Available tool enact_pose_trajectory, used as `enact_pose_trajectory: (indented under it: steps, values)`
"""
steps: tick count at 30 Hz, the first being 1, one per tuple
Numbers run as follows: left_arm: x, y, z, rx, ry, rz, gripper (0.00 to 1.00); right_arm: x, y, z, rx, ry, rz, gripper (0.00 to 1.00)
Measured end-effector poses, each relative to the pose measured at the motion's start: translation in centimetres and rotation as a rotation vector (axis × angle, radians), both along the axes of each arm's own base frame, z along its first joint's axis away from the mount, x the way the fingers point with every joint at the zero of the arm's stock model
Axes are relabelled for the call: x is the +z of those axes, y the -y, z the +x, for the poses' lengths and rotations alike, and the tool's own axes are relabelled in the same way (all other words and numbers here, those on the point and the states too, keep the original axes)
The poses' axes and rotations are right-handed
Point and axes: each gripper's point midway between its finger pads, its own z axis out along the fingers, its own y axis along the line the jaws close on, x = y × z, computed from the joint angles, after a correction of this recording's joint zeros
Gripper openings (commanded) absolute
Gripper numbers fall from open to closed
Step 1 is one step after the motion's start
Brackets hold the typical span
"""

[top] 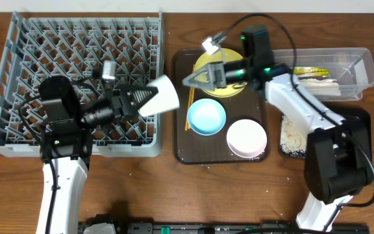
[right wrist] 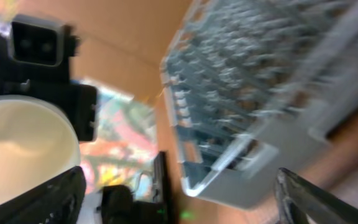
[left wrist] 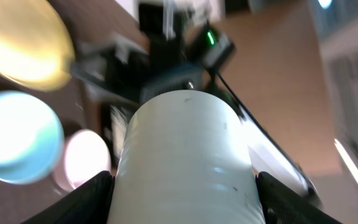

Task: Sort waste into correct bins and load items into the dishwasher
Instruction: 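Lower white cup into dish rack with left gripper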

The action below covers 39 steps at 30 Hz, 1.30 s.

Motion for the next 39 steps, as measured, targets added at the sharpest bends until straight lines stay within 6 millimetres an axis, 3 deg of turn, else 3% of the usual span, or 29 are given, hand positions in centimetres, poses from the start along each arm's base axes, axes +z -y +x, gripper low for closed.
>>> enact_pose_trajectory:
  steps: [3, 6, 9, 13, 19, 21, 24, 28, 39]
  values:
    - [-0.7, -1.5, 1.7, 0.123, -0.006, 0.041, 0.30, -2.2, 1.8, 1.1, -0.097, -0.068, -0.097, 0.99]
    - [-1.7, -2.9, 3.0, 0.231, -0.035, 0.082, 0.30, -4.5, 3.0, 0.8, -0.164, -0.131, -0.229, 0.99]
    - [-3.8, -4.0, 3.2, 0.309, -0.140, 0.141, 0.30, -5.4, 4.5, 0.2, -0.226, -0.138, -0.360, 0.99]
    - [-5.4, -5.8, 2.0, 0.399, -0.302, 0.299, 0.30, -3.3, 7.4, -0.6, -0.339, -0.051, -0.525, 0.99]
    - [-1.2, -9.4, 0.1, 0.528, -0.308, 0.580, 0.31, 1.3, 10.1, -1.9, -0.465, 0.110, -0.645, 0.99]
    - [-0.7, -10.3, -1.0, 0.554, -0.319, 0.654, 0.31, 1.7, 10.6, -2.3, -0.482, 0.130, -0.677, 0.99]
    - [-1.8, -11.1, -2.7, 0.558, -0.383, 0.744, 0.31, 1.2, 11.1, -2.5, -0.493, 0.122, -0.715, 0.99]
    - [-4.5, -11.0, -3.8, 0.496, -0.481, 0.869, 0.31, 1.0, 11.5, -2.4, -0.505, 0.124, -0.740, 0.99]
    - [-12.6, -7.2, -2.3, 0.205, -0.640, 1.125, 0.31, 0.7, 11.9, -2.5, -0.508, 0.123, -0.763, 0.99]
